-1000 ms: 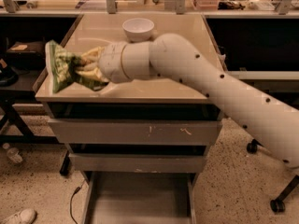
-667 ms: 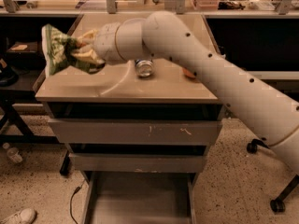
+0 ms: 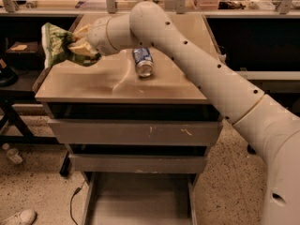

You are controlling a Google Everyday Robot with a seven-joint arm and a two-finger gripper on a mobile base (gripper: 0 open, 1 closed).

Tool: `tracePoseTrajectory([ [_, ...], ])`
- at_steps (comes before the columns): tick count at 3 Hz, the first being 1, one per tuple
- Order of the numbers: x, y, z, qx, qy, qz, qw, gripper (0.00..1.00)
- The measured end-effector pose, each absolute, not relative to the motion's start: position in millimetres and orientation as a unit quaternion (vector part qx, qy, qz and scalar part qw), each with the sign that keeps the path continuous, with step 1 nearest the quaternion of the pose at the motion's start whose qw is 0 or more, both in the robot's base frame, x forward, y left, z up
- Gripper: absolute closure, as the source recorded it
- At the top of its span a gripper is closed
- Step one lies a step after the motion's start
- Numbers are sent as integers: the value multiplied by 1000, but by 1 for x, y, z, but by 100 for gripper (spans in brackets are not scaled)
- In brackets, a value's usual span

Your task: Pick green jalapeno chip bag from bottom drawer and place on counter

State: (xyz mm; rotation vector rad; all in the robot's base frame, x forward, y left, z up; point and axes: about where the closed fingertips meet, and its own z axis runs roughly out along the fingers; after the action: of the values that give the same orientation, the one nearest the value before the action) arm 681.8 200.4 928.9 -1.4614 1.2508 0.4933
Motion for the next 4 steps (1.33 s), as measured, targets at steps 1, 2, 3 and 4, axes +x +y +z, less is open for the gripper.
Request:
tracePoseTrajectory([
  [1, 700, 210, 903, -615, 540, 224, 529, 100],
  [2, 710, 212, 879, -609, 558, 236, 513, 100],
  [3, 715, 205, 857, -600, 578, 241, 498, 100],
  [4, 716, 205, 856, -600, 579, 242, 497, 84],
])
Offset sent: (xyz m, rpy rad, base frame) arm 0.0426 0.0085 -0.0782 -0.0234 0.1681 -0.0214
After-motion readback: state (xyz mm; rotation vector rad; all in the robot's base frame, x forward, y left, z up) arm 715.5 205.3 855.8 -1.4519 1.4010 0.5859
